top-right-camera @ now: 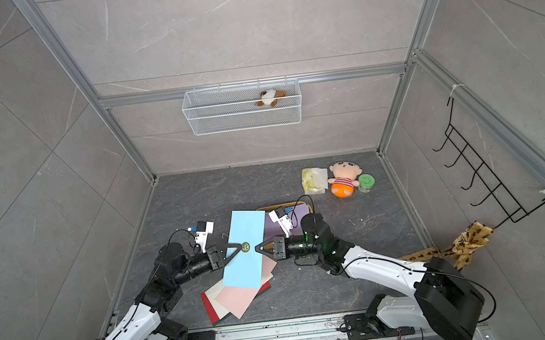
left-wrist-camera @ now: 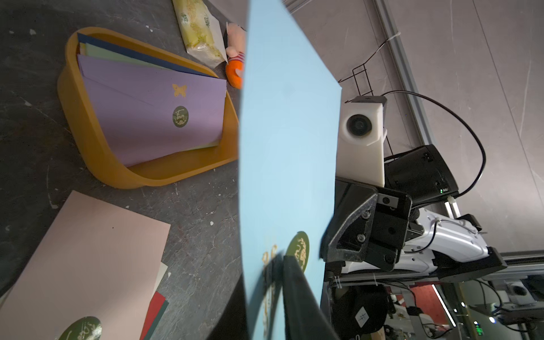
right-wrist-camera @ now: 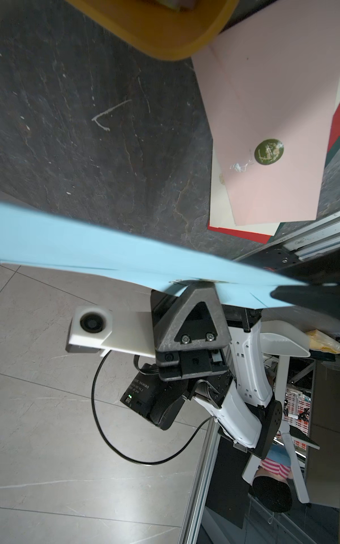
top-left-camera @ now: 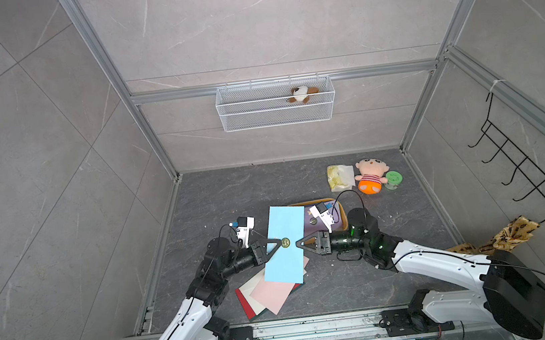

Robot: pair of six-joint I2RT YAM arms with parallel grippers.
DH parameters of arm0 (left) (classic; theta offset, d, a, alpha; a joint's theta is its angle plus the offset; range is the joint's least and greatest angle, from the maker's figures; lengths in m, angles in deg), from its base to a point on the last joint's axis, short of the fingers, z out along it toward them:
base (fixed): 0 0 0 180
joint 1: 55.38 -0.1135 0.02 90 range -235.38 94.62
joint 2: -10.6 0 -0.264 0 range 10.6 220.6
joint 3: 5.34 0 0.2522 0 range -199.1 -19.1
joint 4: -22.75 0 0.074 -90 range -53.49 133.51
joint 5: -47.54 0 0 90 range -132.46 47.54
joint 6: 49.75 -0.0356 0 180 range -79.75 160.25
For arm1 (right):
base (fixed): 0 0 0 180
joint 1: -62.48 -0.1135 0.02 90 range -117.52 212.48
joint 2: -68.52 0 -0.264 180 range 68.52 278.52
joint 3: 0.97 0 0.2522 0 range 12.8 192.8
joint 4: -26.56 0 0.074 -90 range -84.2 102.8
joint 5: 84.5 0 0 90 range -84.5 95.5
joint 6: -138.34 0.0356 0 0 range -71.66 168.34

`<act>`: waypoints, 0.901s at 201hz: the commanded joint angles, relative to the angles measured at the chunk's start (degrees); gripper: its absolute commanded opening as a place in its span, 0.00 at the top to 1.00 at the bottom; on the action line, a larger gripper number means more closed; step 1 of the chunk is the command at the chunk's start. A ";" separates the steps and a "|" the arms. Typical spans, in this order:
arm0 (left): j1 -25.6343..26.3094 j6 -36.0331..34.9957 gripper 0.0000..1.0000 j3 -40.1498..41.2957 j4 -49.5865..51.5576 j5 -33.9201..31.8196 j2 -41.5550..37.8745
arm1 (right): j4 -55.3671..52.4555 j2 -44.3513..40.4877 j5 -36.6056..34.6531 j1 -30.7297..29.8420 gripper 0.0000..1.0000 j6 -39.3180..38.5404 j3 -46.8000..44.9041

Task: Put the sealed envelopes into the storage box
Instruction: Pick up the envelope from the center of the board, then place the envelope in the storage box.

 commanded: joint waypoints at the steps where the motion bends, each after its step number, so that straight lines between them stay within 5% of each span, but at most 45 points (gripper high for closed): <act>1: 0.09 -4.01 0.92 -5.51 3.19 -1.06 1.10 | -2.87 0.14 1.28 0.45 0.78 -2.14 0.62; 14: 0.09 -8.63 1.00 -10.40 11.43 -4.51 4.24 | -10.64 -1.35 -0.92 1.80 0.62 -4.93 1.87; 40: 0.12 -21.20 1.00 -20.92 24.31 -9.67 11.94 | -26.67 -6.85 -10.65 6.63 0.51 -13.16 2.92; 82: 1.59 -48.54 1.00 -40.45 37.14 -11.67 30.00 | -42.92 -13.17 -22.28 12.81 0.49 -22.70 4.88; 125: 10.28 -71.14 1.00 -69.68 54.53 -20.38 52.10 | -47.22 -19.00 -27.49 17.07 0.49 -23.01 1.88; 181: 14.75 -84.44 1.00 -100.41 71.94 -24.55 77.14 | -52.01 -25.53 -29.29 18.79 0.49 -23.95 -0.66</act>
